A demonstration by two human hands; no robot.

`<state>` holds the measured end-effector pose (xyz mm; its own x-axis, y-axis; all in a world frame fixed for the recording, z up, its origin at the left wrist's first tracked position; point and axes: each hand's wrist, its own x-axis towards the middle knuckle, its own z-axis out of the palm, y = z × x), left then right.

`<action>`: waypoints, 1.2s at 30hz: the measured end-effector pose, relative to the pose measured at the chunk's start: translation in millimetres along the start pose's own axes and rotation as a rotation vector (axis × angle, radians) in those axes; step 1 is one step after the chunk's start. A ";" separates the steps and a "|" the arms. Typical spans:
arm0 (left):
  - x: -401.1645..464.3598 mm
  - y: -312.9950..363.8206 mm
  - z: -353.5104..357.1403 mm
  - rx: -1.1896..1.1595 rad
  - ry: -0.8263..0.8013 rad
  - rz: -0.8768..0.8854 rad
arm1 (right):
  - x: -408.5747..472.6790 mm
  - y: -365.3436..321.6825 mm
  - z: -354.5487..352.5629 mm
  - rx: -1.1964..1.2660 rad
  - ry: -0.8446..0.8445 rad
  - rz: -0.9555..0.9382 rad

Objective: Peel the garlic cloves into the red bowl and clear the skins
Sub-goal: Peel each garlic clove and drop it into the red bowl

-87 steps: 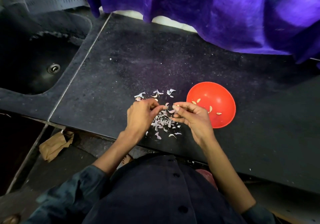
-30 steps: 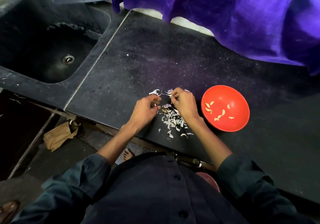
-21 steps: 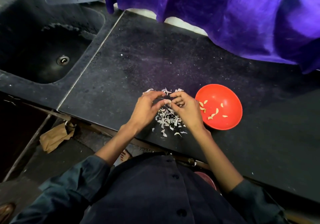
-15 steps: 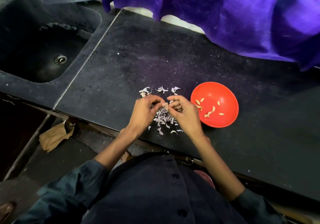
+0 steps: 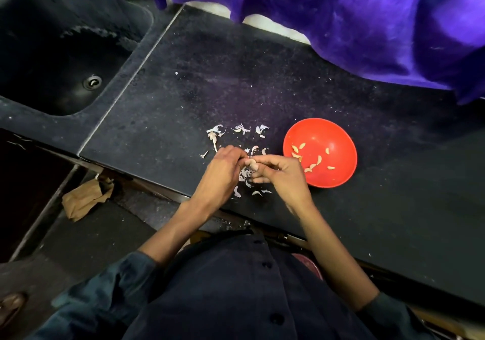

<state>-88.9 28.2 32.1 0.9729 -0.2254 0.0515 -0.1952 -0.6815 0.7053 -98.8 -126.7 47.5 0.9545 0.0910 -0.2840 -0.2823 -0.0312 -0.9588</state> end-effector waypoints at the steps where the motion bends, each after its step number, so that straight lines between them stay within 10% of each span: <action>1: -0.6 0.8 0.0 0.023 -0.008 -0.002 | -0.8 -1.9 0.2 0.048 -0.011 0.027; 11: -1.3 3.0 -5.0 0.086 0.008 0.094 | -6.7 -6.0 0.5 0.520 -0.082 0.174; 27: -5.3 20.4 -6.3 -0.829 -0.132 -0.422 | -2.5 8.5 0.1 0.112 0.111 -0.144; 36: -0.7 11.5 -11.6 -0.786 0.045 -0.339 | -2.9 8.4 -6.6 0.394 0.160 -0.006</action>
<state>-90.3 28.6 48.4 0.9705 -0.0579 -0.2341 0.2331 -0.0233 0.9722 -103.3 -133.8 40.3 0.9502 -0.0665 -0.3044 -0.2626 0.3548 -0.8973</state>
